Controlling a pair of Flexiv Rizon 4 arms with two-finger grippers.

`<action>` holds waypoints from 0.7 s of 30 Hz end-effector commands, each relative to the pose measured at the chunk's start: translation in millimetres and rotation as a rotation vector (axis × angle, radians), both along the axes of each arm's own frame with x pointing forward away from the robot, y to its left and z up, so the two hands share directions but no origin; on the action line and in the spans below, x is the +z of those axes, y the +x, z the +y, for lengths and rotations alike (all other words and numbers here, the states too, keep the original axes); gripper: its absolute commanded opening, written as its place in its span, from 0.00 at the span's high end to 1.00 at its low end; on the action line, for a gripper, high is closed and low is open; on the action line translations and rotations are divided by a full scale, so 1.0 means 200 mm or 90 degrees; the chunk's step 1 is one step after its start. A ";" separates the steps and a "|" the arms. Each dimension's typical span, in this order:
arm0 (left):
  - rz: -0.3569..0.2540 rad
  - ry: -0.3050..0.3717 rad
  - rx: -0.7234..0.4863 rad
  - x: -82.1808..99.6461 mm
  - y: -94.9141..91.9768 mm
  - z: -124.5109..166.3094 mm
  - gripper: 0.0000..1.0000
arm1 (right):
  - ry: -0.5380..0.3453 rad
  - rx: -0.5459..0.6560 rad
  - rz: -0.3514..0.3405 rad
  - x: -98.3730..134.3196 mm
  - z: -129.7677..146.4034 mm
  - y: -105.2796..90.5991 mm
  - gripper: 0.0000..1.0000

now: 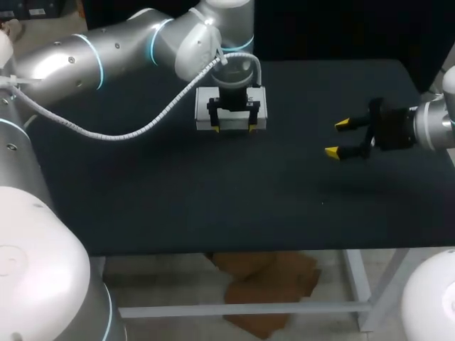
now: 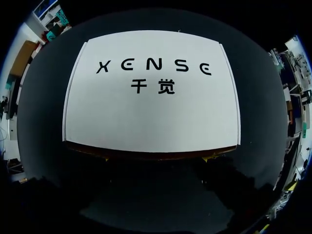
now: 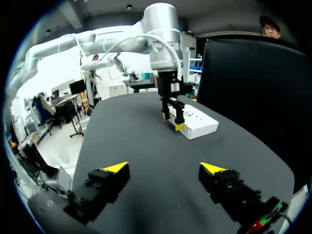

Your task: Assemble the packaging by folding the flat box into shape, placing the metal phone stand inside, and closing the box properly

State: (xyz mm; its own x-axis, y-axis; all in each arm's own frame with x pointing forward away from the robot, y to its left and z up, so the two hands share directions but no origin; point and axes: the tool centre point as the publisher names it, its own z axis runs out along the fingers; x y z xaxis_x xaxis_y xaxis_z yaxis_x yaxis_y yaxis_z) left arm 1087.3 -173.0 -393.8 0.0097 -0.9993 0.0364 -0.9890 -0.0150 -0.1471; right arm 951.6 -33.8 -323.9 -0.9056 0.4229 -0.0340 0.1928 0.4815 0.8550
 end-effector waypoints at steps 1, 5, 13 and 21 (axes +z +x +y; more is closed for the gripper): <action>0.013 0.004 0.001 -0.01 0.09 -0.02 0.00 | 0.004 0.002 -0.001 0.00 -0.01 0.00 0.00; 0.017 0.005 0.005 -0.01 0.15 -0.01 0.00 | 0.004 0.002 -0.001 0.00 -0.01 0.00 0.00; 0.025 0.009 0.016 -0.01 0.27 0.02 0.00 | 0.004 0.002 -0.001 0.00 -0.01 0.00 0.00; 0.030 -0.002 0.021 0.01 0.37 0.05 0.00 | 0.004 0.002 -0.001 0.00 -0.01 0.00 0.00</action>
State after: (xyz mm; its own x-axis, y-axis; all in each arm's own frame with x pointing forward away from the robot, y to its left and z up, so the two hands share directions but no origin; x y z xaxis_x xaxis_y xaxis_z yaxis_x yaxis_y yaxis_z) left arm 1150.9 -162.3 -390.4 0.0450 -0.9981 0.0418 -0.9900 -0.0501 -0.1316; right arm 951.7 -33.8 -324.1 -0.9056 0.4228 -0.0341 0.1925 0.4813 0.8552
